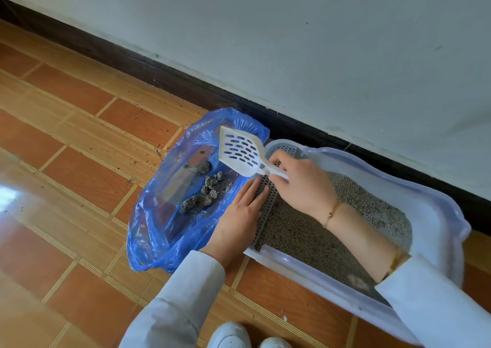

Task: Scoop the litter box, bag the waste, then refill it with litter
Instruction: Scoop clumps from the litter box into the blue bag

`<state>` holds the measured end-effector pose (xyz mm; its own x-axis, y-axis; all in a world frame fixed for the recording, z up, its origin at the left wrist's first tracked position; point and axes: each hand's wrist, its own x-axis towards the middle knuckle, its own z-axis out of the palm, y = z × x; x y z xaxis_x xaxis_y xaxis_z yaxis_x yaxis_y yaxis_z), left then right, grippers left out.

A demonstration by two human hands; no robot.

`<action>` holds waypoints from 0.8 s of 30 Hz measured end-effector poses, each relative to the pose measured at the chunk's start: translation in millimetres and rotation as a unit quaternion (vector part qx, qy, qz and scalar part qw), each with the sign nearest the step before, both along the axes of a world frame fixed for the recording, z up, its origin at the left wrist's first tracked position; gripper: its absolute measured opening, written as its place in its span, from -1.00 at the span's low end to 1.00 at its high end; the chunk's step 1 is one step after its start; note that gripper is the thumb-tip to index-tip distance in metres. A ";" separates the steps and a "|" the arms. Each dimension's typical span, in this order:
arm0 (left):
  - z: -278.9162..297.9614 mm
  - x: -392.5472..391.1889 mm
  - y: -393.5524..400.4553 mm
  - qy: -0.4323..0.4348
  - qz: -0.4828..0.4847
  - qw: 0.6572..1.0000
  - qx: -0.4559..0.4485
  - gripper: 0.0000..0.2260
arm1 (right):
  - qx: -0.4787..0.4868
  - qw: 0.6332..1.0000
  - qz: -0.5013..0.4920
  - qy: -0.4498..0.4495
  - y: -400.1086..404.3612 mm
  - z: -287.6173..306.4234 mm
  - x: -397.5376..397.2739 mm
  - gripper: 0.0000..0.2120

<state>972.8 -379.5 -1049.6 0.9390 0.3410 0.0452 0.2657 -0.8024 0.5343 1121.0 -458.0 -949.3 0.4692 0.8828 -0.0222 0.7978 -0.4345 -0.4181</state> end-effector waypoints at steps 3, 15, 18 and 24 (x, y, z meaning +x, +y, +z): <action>3.1 1.2 0.8 0.016 0.004 1.000 0.001 -0.50 | 0.034 0.981 -0.086 0.168 -38.3 5.5 7.7 -0.86; 14.8 6.0 -10.1 0.001 0.030 0.999 0.039 -0.52 | -0.061 0.912 -0.263 0.309 -187.7 -20.5 18.4 -0.82; 17.3 4.2 -14.2 -0.005 0.035 0.999 0.041 -0.53 | -0.144 0.895 -0.257 0.335 -198.7 -34.7 21.3 -0.84; 20.9 3.0 -18.9 0.000 0.037 0.998 0.047 -0.54 | -0.244 0.887 -0.202 0.336 -198.3 -52.0 18.2 -0.84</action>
<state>975.8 -398.5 -1028.8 0.9112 0.4039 0.0809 0.3258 -0.8268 0.4586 1139.2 -656.3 -1001.2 0.4813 0.4548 -0.7494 0.1785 -0.8878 -0.4242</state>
